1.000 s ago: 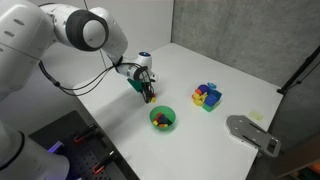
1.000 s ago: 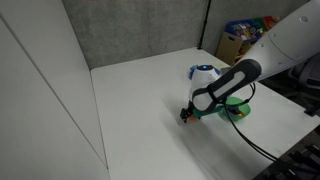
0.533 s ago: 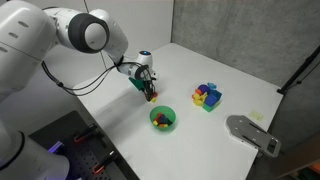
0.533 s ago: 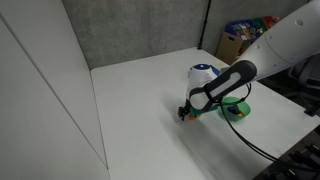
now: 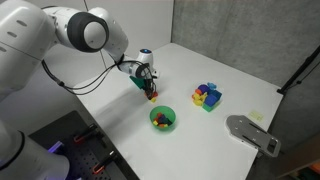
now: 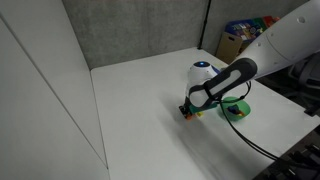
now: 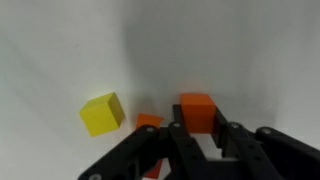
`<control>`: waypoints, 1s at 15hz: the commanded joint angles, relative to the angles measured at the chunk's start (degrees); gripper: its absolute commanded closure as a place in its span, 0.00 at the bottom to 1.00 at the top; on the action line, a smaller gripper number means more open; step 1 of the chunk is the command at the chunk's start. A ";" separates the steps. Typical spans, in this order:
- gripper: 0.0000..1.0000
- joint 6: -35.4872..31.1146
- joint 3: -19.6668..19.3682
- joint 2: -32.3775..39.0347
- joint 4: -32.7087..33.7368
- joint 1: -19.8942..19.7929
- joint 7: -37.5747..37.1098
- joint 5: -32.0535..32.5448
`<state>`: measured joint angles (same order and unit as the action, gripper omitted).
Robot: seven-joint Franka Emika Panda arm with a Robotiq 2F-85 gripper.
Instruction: Put the orange building block to the left in the green bowl
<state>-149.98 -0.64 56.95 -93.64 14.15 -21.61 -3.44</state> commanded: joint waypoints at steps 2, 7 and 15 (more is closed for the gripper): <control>0.90 4.27 -1.63 -5.34 -1.58 0.64 0.22 0.82; 0.90 8.99 -2.47 -13.15 -6.05 -0.56 1.92 2.34; 0.90 7.85 -7.02 -24.81 -19.00 -5.14 3.30 7.08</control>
<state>-140.90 -6.60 36.92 -106.51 11.10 -19.70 1.75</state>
